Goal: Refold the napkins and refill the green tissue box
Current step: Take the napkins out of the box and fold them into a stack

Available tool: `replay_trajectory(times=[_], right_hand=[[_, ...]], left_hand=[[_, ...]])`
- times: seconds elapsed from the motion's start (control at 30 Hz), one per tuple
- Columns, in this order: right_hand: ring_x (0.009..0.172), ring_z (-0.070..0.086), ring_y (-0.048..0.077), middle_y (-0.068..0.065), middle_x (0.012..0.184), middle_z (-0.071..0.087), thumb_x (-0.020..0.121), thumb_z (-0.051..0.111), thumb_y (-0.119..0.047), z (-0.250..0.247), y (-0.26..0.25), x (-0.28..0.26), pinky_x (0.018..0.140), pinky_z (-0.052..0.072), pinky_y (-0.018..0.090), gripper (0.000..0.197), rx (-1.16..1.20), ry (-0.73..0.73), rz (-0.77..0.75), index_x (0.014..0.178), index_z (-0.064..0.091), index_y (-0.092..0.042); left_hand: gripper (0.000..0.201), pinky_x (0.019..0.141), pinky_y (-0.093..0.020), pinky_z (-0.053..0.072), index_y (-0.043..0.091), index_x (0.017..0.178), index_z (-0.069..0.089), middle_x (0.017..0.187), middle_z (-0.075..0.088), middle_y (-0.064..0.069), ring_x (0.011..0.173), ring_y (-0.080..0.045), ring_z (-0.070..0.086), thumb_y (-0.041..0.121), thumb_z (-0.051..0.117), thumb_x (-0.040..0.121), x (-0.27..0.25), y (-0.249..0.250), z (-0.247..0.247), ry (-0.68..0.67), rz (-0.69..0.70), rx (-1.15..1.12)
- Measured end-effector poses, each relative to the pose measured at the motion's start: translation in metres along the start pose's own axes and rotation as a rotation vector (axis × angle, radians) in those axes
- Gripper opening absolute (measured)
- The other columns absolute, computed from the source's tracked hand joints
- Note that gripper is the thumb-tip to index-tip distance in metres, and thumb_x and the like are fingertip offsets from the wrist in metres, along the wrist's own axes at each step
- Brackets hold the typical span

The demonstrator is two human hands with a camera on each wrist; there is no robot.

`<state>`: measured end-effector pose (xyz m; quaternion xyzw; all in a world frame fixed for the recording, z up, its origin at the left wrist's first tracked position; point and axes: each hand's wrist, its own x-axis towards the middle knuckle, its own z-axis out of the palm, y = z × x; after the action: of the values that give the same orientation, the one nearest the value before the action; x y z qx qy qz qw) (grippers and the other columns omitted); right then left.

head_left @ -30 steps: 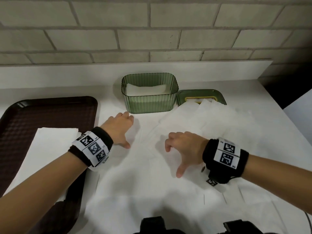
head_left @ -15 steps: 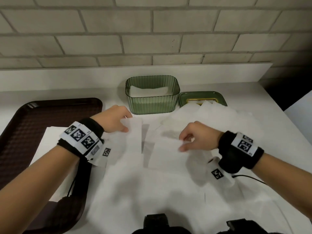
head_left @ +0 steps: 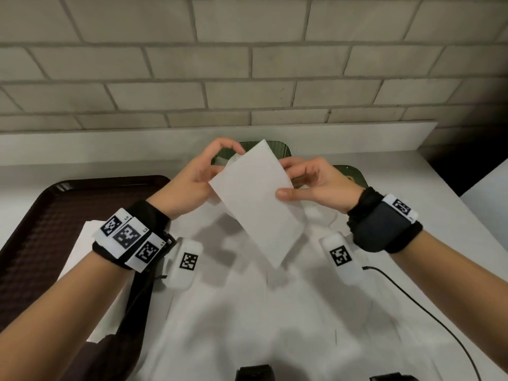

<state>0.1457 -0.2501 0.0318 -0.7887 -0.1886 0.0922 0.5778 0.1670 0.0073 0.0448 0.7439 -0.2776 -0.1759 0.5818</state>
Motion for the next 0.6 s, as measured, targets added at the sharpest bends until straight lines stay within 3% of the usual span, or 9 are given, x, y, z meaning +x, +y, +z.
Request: replay_trajectory(times=[0.1, 0.17, 0.23, 0.33, 0.4, 0.47, 0.6], right_hand=[[0.103, 0.067, 0.018, 0.006, 0.112, 0.071, 0.078, 0.074, -0.001, 0.005, 0.003, 0.006, 0.093, 0.051, 0.034, 0.02, 0.078, 0.042, 0.038, 0.094, 0.071, 0.01], [0.088, 0.069, 0.02, 0.012, 0.098, 0.074, 0.076, 0.076, -0.003, 0.005, 0.002, 0.007, 0.087, 0.054, 0.036, 0.023, 0.133, 0.083, 0.099, 0.094, 0.071, 0.009], [0.08, 0.07, 0.019, 0.009, 0.089, 0.076, 0.073, 0.077, -0.006, 0.004, 0.002, 0.008, 0.082, 0.057, 0.031, 0.019, 0.14, 0.091, 0.123, 0.09, 0.073, 0.004], [0.076, 0.071, 0.02, 0.01, 0.085, 0.076, 0.073, 0.078, -0.006, 0.004, 0.003, 0.008, 0.076, 0.058, 0.029, 0.015, 0.139, 0.082, 0.143, 0.086, 0.074, 0.001], [0.076, 0.07, 0.022, 0.012, 0.085, 0.076, 0.072, 0.079, -0.006, 0.006, 0.003, 0.008, 0.076, 0.059, 0.03, 0.015, 0.147, 0.081, 0.144, 0.084, 0.075, 0.001], [0.075, 0.07, 0.021, 0.011, 0.083, 0.076, 0.071, 0.079, -0.007, 0.007, 0.003, 0.007, 0.075, 0.058, 0.028, 0.014, 0.15, 0.078, 0.141, 0.082, 0.075, 0.0], [0.074, 0.07, 0.018, 0.009, 0.082, 0.076, 0.073, 0.078, -0.004, 0.01, 0.004, 0.007, 0.075, 0.058, 0.027, 0.01, 0.167, 0.093, 0.137, 0.082, 0.075, -0.001]], left_hand=[[0.051, 0.048, -0.016, 0.037, 0.019, 0.131, 0.037, 0.063, 0.057, 0.01, 0.051, -0.004, 0.049, 0.004, 0.053, 0.086, -0.002, 0.005, 0.002, -0.005, 0.011, -0.006], [0.052, 0.045, -0.011, 0.037, 0.016, 0.135, 0.034, 0.058, 0.054, 0.01, 0.047, -0.001, 0.048, -0.005, 0.051, 0.09, -0.002, 0.005, 0.0, 0.012, -0.006, -0.02], [0.056, 0.043, -0.01, 0.037, 0.014, 0.137, 0.033, 0.058, 0.056, 0.006, 0.044, -0.002, 0.049, -0.01, 0.05, 0.09, -0.004, 0.006, -0.003, 0.018, -0.034, -0.049], [0.06, 0.043, -0.014, 0.034, 0.021, 0.136, 0.038, 0.068, 0.055, -0.015, 0.044, -0.009, 0.045, -0.004, 0.049, 0.082, -0.004, 0.008, -0.007, 0.009, -0.054, -0.108], [0.054, 0.041, -0.02, 0.022, 0.029, 0.131, 0.044, 0.074, 0.046, -0.024, 0.045, -0.014, 0.029, 0.0, 0.049, 0.085, -0.003, 0.009, -0.009, 0.0, -0.06, -0.121], [0.047, 0.043, -0.025, 0.015, 0.033, 0.127, 0.048, 0.075, 0.04, -0.024, 0.047, -0.015, 0.021, 0.006, 0.049, 0.088, -0.002, 0.01, -0.009, 0.003, -0.068, -0.123], [0.044, 0.053, -0.034, 0.013, 0.037, 0.122, 0.051, 0.07, 0.034, -0.026, 0.055, -0.021, 0.021, 0.002, 0.045, 0.096, -0.004, 0.015, -0.003, 0.016, -0.071, -0.103]])
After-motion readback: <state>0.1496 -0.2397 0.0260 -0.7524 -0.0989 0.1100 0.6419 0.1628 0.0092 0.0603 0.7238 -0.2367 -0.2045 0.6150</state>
